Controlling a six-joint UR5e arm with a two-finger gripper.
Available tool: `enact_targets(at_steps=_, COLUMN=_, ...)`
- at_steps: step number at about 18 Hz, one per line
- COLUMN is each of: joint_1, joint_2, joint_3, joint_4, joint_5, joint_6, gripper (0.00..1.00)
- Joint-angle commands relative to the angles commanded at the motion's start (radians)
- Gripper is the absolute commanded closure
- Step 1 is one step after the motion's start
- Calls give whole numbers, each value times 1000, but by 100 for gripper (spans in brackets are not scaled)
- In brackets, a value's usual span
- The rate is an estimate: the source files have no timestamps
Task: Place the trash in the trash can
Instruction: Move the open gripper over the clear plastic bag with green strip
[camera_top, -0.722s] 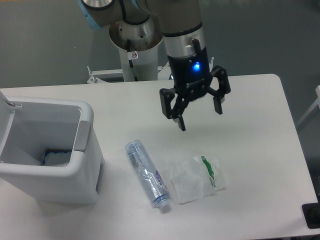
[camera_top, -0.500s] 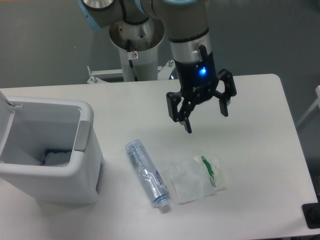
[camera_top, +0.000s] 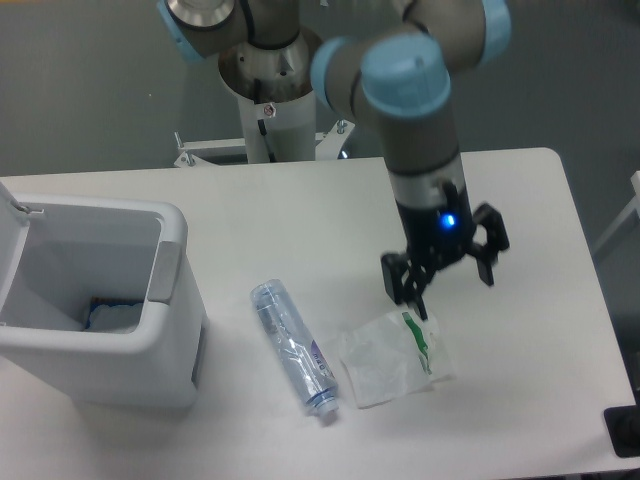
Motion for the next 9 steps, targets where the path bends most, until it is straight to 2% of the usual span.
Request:
enact_targets(at_steps=3, joint_1=6, joint_2=-28, joint_3=-18, joint_4=-5, joint_5=2, joint_6=76, gripper=0)
enact_targets(at_steps=7, joint_1=25, joint_2=-49, joint_3=-107, joint_4=-3, joint_5=-6, joint_6=257, gripper=0)
enact_targets(at_steps=9, joint_1=32, joint_2=-69, joint_3=-132, joint_4=-5, joint_5=-21, joint_6=275, gripper=0)
